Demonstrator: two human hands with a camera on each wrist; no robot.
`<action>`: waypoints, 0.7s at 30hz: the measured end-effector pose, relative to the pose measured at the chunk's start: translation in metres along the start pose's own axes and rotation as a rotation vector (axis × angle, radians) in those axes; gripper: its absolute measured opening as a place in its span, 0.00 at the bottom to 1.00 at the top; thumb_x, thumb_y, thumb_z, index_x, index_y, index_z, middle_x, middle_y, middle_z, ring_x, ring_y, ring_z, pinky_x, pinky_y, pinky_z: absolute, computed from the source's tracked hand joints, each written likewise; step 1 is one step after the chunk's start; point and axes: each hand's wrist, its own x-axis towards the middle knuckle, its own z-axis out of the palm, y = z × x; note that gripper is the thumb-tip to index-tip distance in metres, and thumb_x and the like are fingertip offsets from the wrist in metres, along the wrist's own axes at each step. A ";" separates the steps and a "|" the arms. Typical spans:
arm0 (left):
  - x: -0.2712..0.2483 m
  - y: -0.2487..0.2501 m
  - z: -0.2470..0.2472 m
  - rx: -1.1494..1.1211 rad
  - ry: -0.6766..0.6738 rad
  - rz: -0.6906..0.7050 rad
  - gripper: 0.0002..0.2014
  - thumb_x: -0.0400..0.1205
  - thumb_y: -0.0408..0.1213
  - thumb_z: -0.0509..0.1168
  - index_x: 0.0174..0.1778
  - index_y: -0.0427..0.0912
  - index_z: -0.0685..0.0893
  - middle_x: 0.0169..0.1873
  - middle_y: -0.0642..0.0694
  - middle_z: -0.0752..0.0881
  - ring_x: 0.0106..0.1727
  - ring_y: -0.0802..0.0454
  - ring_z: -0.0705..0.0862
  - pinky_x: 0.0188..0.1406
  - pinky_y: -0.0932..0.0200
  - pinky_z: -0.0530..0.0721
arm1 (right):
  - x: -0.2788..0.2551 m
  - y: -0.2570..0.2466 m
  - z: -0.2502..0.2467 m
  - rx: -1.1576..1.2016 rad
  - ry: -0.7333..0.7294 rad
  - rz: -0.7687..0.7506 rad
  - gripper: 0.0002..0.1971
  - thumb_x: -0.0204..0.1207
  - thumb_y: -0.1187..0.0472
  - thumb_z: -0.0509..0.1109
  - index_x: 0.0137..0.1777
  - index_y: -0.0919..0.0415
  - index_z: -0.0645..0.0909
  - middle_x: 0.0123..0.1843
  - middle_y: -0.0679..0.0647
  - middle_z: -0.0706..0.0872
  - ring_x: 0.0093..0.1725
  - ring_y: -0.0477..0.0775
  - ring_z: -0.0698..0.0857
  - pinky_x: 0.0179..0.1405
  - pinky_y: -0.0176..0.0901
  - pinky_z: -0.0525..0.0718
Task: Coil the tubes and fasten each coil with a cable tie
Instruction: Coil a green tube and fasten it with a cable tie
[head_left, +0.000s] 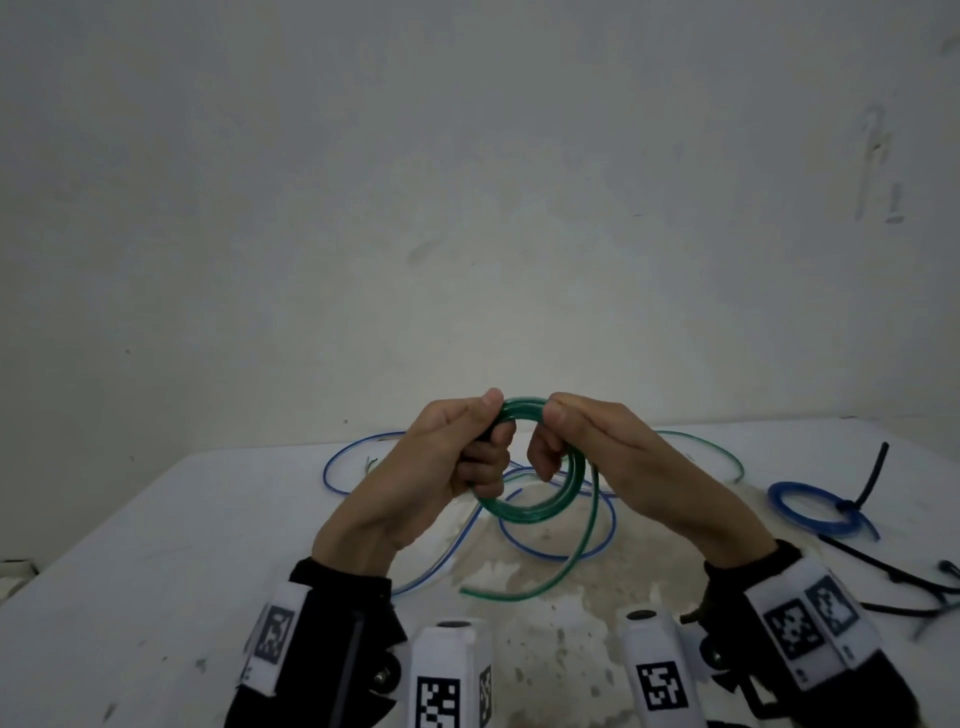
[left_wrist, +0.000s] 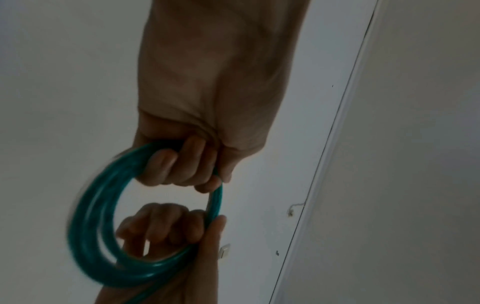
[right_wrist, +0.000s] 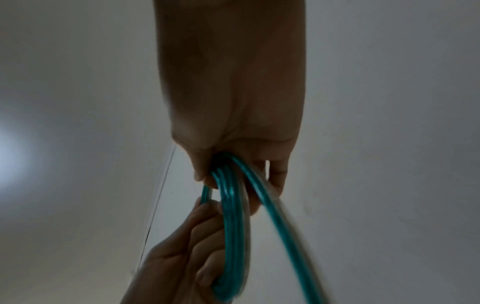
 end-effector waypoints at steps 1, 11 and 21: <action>0.001 0.000 0.001 -0.005 0.015 0.025 0.17 0.78 0.48 0.57 0.25 0.43 0.73 0.22 0.52 0.58 0.23 0.55 0.56 0.21 0.66 0.64 | -0.001 -0.001 0.001 0.094 0.028 0.012 0.21 0.83 0.54 0.51 0.34 0.66 0.74 0.32 0.54 0.82 0.35 0.48 0.78 0.40 0.34 0.77; 0.006 0.000 0.001 -0.154 0.220 0.220 0.16 0.79 0.47 0.55 0.30 0.39 0.69 0.21 0.52 0.60 0.22 0.57 0.59 0.21 0.66 0.65 | 0.003 0.003 0.012 0.893 -0.056 0.087 0.21 0.81 0.55 0.51 0.43 0.64 0.83 0.40 0.62 0.86 0.44 0.56 0.84 0.49 0.43 0.82; 0.010 0.000 0.000 -0.235 0.276 0.208 0.19 0.86 0.42 0.49 0.30 0.39 0.70 0.21 0.52 0.61 0.21 0.58 0.60 0.21 0.65 0.68 | 0.010 0.012 0.020 0.215 0.318 -0.139 0.10 0.83 0.62 0.57 0.46 0.62 0.79 0.34 0.53 0.87 0.39 0.58 0.88 0.45 0.46 0.86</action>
